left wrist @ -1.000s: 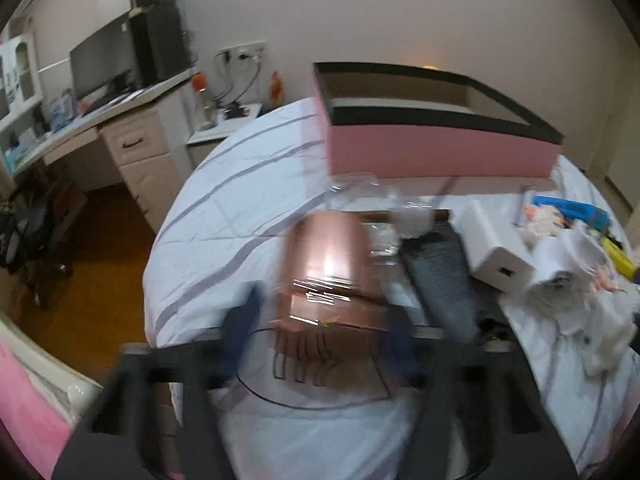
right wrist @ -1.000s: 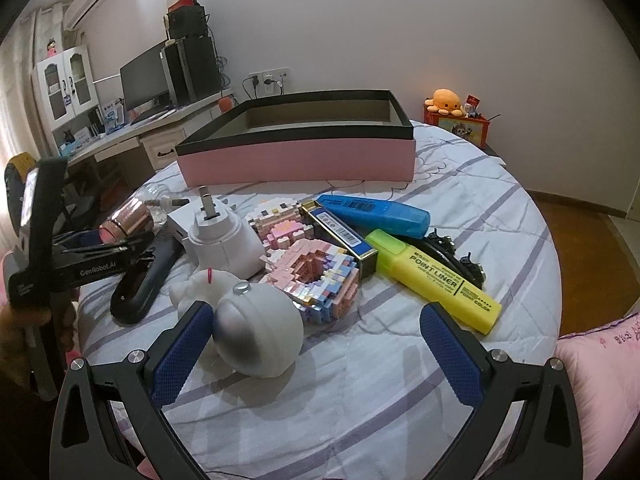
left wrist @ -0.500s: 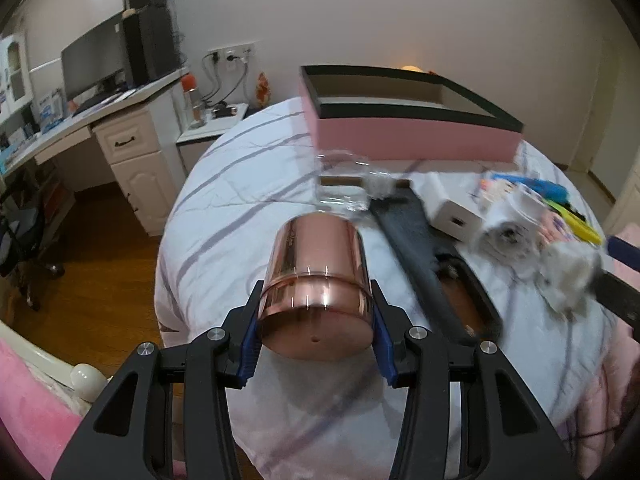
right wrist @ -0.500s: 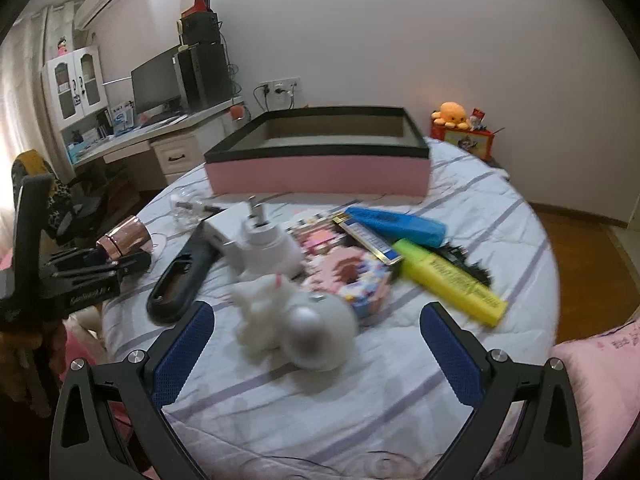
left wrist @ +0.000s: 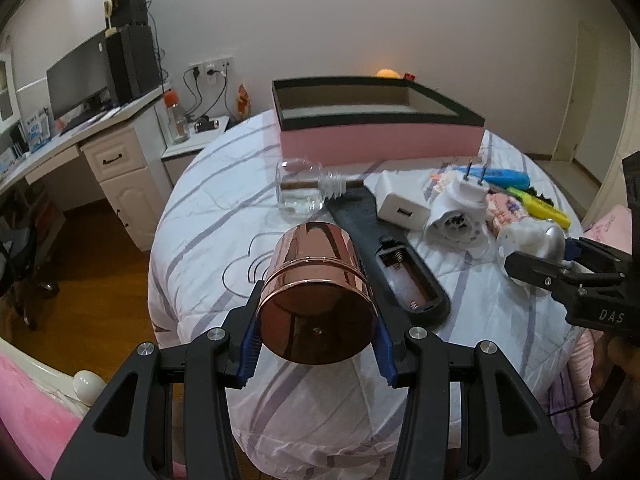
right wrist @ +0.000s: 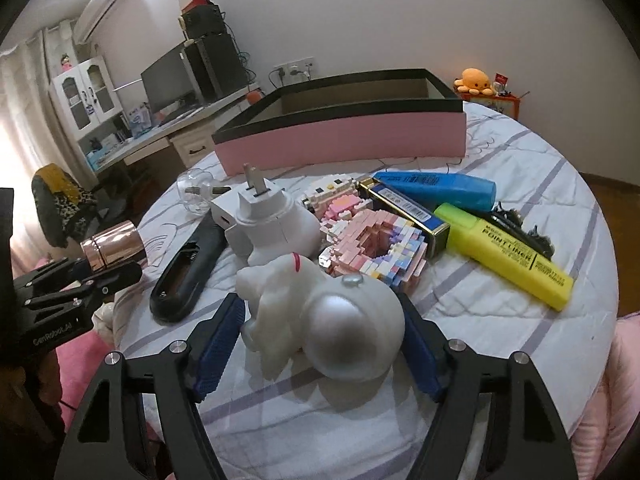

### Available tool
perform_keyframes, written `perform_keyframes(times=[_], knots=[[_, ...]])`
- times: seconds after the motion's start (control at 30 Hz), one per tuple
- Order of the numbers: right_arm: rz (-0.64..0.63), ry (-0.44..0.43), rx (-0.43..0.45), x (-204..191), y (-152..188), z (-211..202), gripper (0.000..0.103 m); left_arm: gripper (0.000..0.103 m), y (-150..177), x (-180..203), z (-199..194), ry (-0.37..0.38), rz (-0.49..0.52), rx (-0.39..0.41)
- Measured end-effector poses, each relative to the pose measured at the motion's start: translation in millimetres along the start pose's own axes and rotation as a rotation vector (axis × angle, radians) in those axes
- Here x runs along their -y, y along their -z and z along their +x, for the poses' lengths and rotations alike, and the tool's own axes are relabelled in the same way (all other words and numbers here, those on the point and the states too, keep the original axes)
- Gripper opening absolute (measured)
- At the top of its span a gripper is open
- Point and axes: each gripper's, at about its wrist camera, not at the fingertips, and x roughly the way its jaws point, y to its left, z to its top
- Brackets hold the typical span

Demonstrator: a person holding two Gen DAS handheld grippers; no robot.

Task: Organize rigid objects
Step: 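Carry the cup and astronaut into the pink box and open both grippers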

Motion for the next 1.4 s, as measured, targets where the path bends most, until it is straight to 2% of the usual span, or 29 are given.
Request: perform_keyframes(times=[0.17, 0.23, 0.5, 0.7, 0.83, 0.97, 1.03, 1.13, 1.27, 1.4], knots=[[-0.033, -0.010, 0.028, -4, -5, -15, 0.075, 0.047, -10, 8, -13, 0.013, 0.018, 0.038], [-0.046, -0.016, 0.036, -5, -10, -19, 0.066, 0.047, -16, 11, -15, 0.022, 0.027, 0.047], [-0.079, -0.040, 0.056, -3, -32, -17, 0.066, 0.047, -45, 28, -14, 0.052, 0.054, 0.075], [-0.116, -0.064, 0.089, 1, -67, -19, 0.066, 0.047, -79, 35, -7, 0.084, 0.075, 0.106], [-0.176, -0.050, 0.111, -1, -104, -13, 0.066, 0.047, -112, 36, 7, 0.109, 0.084, 0.119], [-0.211, -0.036, 0.103, 1, -138, 7, 0.066, 0.047, -149, 34, 32, 0.115, 0.085, 0.115], [-0.230, -0.018, 0.083, 2, -154, 21, 0.066, 0.047, -170, 31, 52, 0.140, 0.077, 0.098], [-0.238, -0.014, 0.064, 7, -177, 44, 0.066, 0.047, -192, 23, 85, 0.136, 0.076, 0.061], [-0.236, 0.011, 0.019, 17, -198, 81, 0.066, 0.047, -209, 11, 129, 0.128, 0.058, -0.002], [-0.225, 0.010, -0.034, 26, -204, 112, 0.066, 0.047, -211, 3, 164, 0.107, 0.044, -0.062]])
